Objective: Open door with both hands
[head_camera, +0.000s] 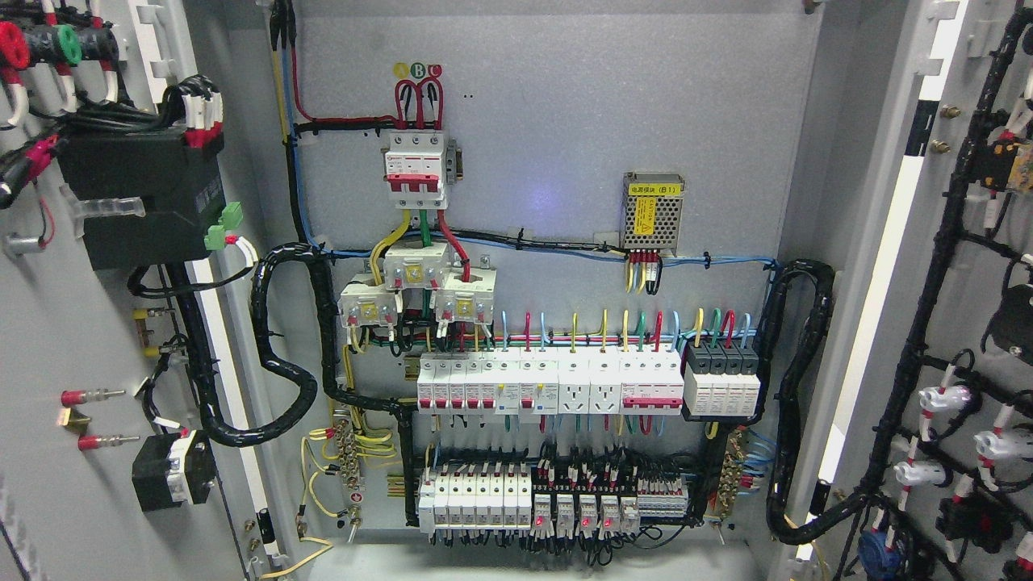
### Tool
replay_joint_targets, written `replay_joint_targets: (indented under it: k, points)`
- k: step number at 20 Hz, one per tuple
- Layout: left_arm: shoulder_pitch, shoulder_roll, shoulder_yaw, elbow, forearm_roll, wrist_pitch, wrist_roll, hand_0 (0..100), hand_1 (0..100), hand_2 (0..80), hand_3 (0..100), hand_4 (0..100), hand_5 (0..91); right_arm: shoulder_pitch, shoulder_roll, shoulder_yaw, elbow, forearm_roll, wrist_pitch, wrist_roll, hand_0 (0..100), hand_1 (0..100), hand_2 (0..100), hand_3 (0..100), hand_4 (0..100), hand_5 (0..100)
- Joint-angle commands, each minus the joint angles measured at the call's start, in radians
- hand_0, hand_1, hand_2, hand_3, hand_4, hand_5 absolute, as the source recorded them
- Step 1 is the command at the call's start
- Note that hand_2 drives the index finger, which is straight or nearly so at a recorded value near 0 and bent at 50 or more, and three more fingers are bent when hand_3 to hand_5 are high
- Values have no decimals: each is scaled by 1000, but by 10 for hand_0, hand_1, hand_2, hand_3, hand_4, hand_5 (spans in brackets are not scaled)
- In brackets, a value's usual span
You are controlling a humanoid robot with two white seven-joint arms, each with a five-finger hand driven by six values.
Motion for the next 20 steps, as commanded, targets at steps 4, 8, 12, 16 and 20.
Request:
replay_joint_targets:
  k: [4, 8, 12, 16, 20]
  points:
    - [172, 71, -58, -489, -7, -14, 0, 0, 0, 0, 0, 0, 0, 78, -1, -126, -31, -10, -22, 0, 0, 0, 0, 0, 0, 0]
    - [241, 91, -58, -687, -10, -12, 0, 0, 0, 0, 0, 0, 0, 74, 5, -212, -28, -13, -22, -2, 0, 0, 0, 0, 0, 0]
    - [298, 130, -58, -879, -9, -12, 0, 0, 0, 0, 0, 0, 0, 71, 19, -267, -30, -14, -41, -3, 0, 0, 0, 0, 0, 0]
    - [344, 169, -49, -1072, -9, -12, 1, 0, 0, 0, 0, 0, 0, 71, 20, -337, -30, -14, -73, -3, 0, 0, 0, 0, 0, 0]
    - [378, 202, -42, -1262, -10, -4, 9, 0, 0, 0, 0, 0, 0, 70, 19, -374, -31, -57, -75, -3, 0, 0, 0, 0, 0, 0]
